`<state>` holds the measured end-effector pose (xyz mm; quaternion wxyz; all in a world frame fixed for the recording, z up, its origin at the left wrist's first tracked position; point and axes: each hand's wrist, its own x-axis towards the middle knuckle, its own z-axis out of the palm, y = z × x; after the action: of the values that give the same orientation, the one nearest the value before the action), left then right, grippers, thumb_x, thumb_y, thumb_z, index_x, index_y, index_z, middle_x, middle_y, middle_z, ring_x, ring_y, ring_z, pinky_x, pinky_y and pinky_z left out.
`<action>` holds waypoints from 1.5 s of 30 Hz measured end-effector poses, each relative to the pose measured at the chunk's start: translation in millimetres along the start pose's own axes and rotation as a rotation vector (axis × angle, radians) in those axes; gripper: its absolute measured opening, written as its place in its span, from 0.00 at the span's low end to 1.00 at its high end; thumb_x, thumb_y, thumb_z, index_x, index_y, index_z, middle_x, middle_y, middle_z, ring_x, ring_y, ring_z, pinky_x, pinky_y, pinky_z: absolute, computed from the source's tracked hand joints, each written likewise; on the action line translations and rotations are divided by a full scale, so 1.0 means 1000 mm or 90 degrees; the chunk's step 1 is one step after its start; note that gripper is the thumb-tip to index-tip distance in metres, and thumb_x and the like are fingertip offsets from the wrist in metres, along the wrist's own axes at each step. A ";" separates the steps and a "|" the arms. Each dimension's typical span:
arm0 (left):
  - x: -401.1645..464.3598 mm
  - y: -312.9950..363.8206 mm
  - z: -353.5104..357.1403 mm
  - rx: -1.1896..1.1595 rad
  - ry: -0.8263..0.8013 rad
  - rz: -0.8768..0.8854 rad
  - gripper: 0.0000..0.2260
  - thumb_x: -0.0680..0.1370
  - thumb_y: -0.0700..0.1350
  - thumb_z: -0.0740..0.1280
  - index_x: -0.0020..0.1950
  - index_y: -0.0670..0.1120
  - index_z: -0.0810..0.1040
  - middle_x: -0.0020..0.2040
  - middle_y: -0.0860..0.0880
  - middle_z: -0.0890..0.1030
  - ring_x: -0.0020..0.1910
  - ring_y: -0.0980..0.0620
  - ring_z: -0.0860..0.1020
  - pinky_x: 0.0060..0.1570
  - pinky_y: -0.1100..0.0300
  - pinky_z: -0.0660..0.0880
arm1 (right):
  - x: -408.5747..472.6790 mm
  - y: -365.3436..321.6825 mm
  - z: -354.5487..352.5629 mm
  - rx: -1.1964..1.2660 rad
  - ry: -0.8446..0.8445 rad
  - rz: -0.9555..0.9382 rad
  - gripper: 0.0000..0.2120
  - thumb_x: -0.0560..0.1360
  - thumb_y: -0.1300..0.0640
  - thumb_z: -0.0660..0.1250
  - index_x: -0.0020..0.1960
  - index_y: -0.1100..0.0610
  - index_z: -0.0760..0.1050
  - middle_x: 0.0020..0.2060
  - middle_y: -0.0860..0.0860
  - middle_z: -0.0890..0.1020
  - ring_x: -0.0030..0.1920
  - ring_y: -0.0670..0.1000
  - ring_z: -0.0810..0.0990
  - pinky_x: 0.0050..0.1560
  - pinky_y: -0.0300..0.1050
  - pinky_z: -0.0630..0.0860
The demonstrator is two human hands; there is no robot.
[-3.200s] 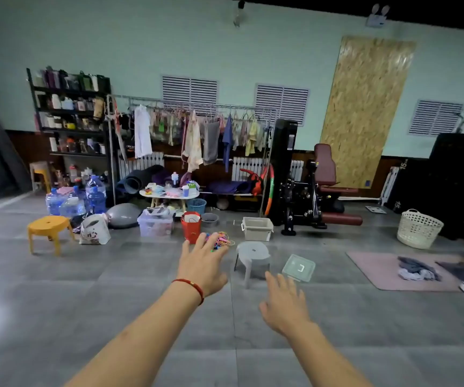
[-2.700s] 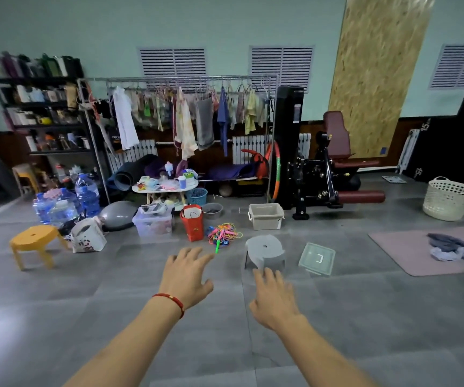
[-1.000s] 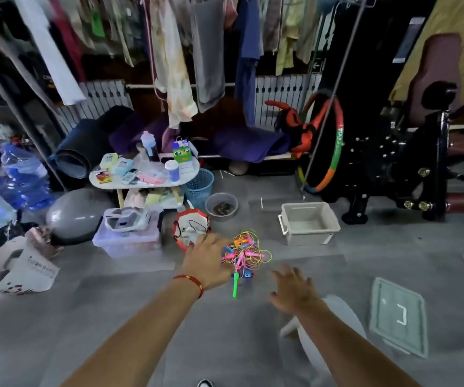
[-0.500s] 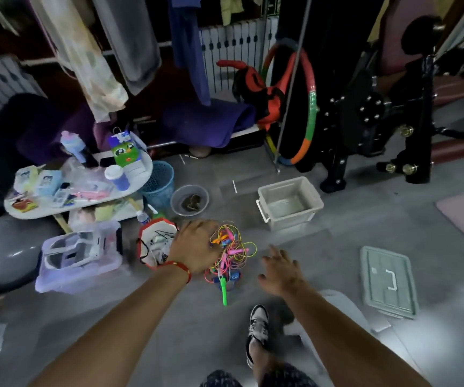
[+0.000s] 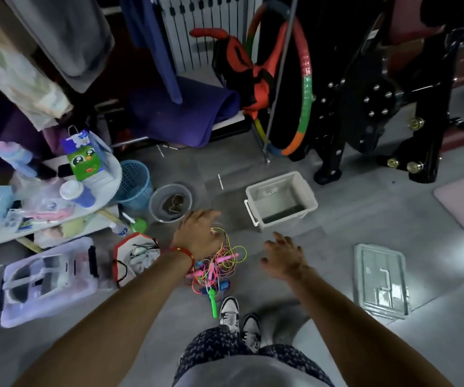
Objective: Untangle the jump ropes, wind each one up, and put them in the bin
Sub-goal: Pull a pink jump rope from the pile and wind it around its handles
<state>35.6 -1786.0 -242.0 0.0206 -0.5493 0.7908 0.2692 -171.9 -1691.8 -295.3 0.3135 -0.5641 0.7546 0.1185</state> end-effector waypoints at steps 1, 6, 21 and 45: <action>0.015 0.001 -0.001 -0.005 0.000 0.010 0.25 0.74 0.49 0.69 0.71 0.53 0.73 0.68 0.47 0.74 0.67 0.43 0.71 0.68 0.53 0.66 | 0.009 0.001 -0.006 0.001 0.013 0.002 0.26 0.78 0.44 0.64 0.74 0.50 0.68 0.79 0.53 0.59 0.75 0.58 0.62 0.72 0.58 0.65; 0.086 0.002 -0.002 -0.016 -0.026 0.039 0.29 0.74 0.50 0.68 0.74 0.52 0.68 0.70 0.47 0.71 0.70 0.42 0.67 0.71 0.49 0.65 | 0.048 0.004 -0.038 0.005 0.061 0.015 0.30 0.76 0.42 0.65 0.76 0.47 0.64 0.78 0.52 0.60 0.75 0.58 0.63 0.70 0.58 0.67; 0.162 -0.015 0.067 -0.095 0.025 -0.198 0.31 0.65 0.58 0.58 0.68 0.53 0.73 0.59 0.45 0.80 0.59 0.39 0.77 0.58 0.44 0.75 | 0.220 0.064 -0.054 -0.076 -0.081 -0.063 0.34 0.77 0.42 0.62 0.78 0.52 0.58 0.77 0.55 0.62 0.75 0.60 0.62 0.71 0.58 0.64; 0.202 -0.134 0.520 -0.139 -0.189 -0.636 0.33 0.72 0.64 0.60 0.76 0.58 0.61 0.71 0.45 0.70 0.65 0.38 0.70 0.61 0.47 0.72 | 0.502 0.159 0.436 -0.055 -0.360 -0.256 0.30 0.76 0.47 0.60 0.77 0.55 0.65 0.72 0.57 0.72 0.72 0.59 0.69 0.72 0.53 0.66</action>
<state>-63.5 -1759.8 -806.7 0.2005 -0.8141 0.3885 0.3822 -255.0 -1796.3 -965.4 0.5030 -0.6590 0.5061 0.2378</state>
